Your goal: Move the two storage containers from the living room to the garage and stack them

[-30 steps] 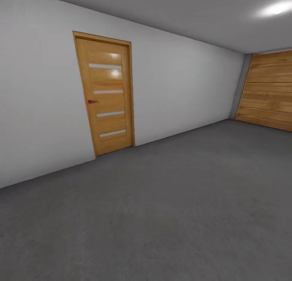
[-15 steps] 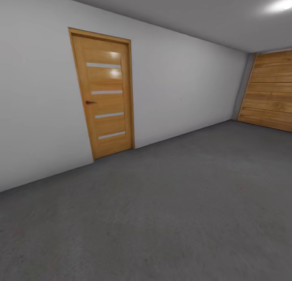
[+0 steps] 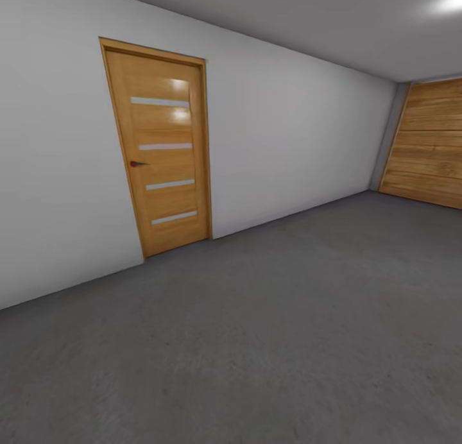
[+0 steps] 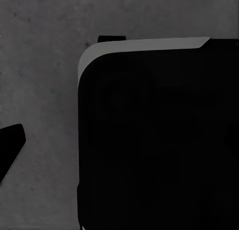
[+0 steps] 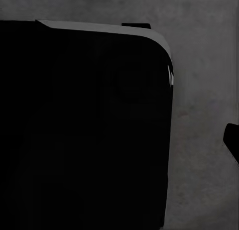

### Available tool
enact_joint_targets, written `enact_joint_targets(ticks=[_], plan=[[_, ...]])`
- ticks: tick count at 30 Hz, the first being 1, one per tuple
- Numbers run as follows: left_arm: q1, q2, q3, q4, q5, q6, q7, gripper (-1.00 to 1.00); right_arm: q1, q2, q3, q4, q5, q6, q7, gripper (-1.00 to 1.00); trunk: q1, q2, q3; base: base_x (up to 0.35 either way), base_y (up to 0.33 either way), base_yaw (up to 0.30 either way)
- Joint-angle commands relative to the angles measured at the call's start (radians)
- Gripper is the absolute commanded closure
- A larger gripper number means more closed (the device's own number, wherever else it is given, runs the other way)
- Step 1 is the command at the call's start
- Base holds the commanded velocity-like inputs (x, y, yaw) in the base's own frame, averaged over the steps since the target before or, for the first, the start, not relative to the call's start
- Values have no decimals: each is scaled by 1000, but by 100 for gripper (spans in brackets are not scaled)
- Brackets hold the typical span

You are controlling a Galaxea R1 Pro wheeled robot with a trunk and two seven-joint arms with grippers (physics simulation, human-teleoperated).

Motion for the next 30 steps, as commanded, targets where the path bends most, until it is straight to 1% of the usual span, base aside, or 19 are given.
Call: enact_joint_targets(ticks=[1,30], plan=[[0,0,1,0,1,-2,0,-100,-1,0,1,2,0,-5,0,-100,1,0,-1,322,0,0],[0,0,1,0,1,-2,0,-100,-1,3,1,2,2,-3,1,-100,1,0,-1,322,0,0]])
